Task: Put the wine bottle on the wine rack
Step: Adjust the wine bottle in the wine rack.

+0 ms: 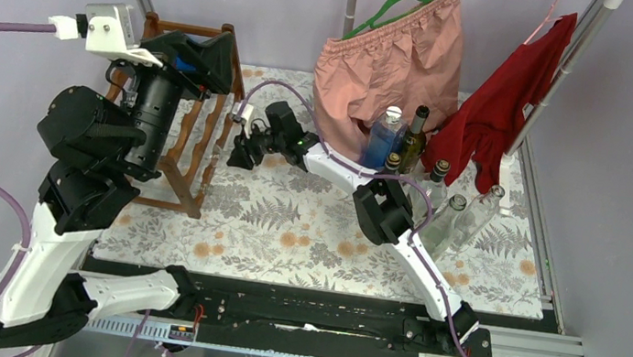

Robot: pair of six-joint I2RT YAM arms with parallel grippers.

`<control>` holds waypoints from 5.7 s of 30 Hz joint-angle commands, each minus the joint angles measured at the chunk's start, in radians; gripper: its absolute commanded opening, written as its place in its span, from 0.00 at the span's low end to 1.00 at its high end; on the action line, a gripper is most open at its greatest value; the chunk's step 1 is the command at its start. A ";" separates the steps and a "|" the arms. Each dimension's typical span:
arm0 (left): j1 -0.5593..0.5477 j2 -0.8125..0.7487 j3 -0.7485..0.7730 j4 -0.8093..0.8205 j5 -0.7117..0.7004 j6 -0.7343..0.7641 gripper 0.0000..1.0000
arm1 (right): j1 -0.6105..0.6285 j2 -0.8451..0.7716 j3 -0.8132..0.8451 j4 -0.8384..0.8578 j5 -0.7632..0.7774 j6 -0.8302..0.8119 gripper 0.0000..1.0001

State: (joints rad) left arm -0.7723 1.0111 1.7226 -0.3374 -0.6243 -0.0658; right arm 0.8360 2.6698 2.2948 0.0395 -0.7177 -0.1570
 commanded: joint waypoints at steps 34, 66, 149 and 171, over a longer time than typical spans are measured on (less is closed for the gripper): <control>0.001 0.098 0.097 -0.019 0.010 -0.023 0.89 | -0.038 0.108 -0.057 0.476 -0.123 0.714 0.01; 0.001 0.227 0.190 -0.069 0.015 0.008 0.90 | -0.038 0.224 -0.025 0.751 -0.095 1.083 0.00; 0.135 0.331 0.244 -0.148 0.174 -0.009 0.92 | -0.025 0.257 0.113 0.690 -0.082 1.192 0.56; 0.136 0.330 0.236 -0.153 0.192 -0.026 0.92 | -0.025 0.255 0.111 0.897 -0.065 1.324 0.00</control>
State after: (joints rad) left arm -0.6407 1.3537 1.9614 -0.4953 -0.4431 -0.0814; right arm 0.8024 2.9616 2.3665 0.7387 -0.7700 1.1038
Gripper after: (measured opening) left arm 0.915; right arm 0.370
